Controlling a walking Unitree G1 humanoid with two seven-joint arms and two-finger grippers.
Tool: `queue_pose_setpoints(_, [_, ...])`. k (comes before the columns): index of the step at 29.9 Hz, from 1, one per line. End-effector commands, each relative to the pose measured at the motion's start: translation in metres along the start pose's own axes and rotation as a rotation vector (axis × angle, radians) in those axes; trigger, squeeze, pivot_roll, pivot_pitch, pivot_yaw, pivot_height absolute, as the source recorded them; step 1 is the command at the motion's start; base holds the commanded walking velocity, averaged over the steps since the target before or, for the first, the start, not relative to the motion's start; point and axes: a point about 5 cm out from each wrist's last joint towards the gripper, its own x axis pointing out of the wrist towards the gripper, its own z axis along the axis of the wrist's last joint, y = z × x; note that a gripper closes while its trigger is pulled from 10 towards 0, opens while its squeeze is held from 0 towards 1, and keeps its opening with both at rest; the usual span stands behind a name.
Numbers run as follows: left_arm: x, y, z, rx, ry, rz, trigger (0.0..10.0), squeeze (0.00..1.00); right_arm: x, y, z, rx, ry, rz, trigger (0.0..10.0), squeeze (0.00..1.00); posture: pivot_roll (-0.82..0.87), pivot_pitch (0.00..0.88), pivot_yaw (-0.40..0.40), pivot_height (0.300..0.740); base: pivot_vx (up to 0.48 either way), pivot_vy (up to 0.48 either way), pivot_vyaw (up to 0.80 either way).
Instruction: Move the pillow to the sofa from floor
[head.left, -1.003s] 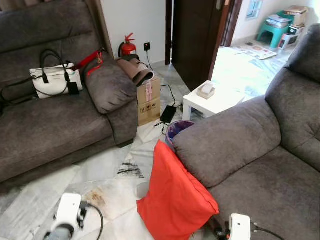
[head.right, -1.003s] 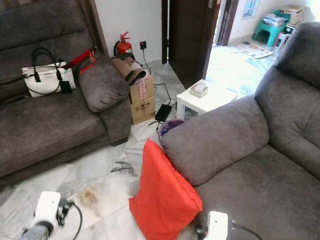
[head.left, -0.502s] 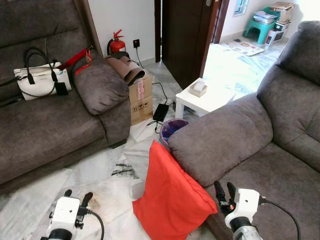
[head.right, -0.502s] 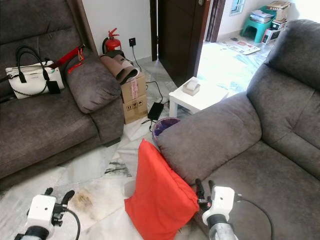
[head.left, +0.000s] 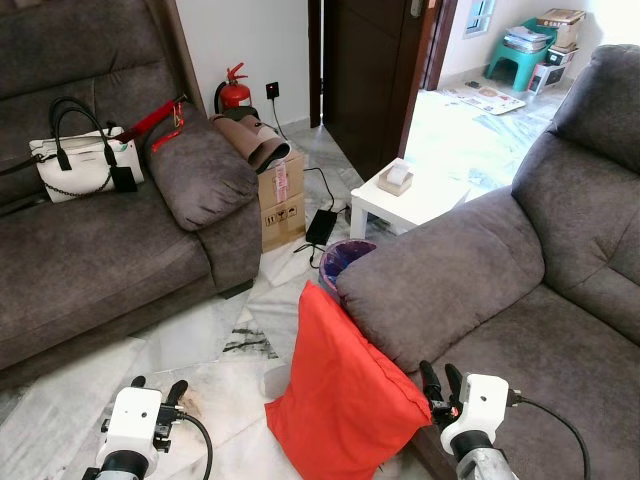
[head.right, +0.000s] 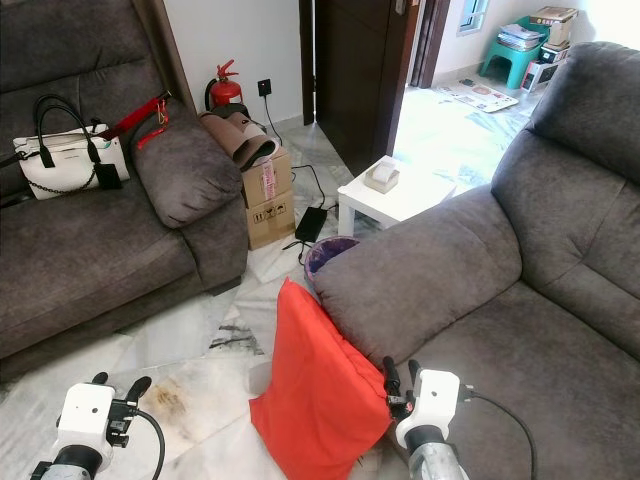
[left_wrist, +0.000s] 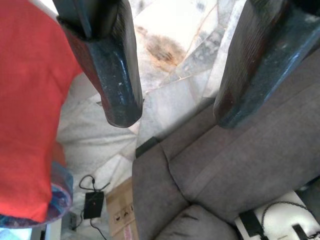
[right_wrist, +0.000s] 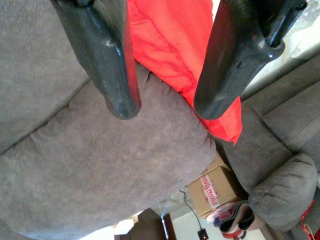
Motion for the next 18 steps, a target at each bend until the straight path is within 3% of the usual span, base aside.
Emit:
queue_pose_setpoints(1, [-0.0028,0.0004,-0.0013,-0.001,0.011,-0.006,10.0,0.0,-0.0026,-0.003,-0.0008,-0.001,0.004,-0.008,10.0,0.0,0.08,0.076,0.015,0.72,0.0,0.0,0.0])
queue_pose_setpoints(18, [-0.0029,-0.0015,-0.0012,-0.007,0.028,0.012,10.0,0.0,-0.0015,-0.0035,-0.0017,-0.024,0.027,-0.009,10.0,0.0,0.09,0.104,0.012,0.695,0.0,0.0,0.0])
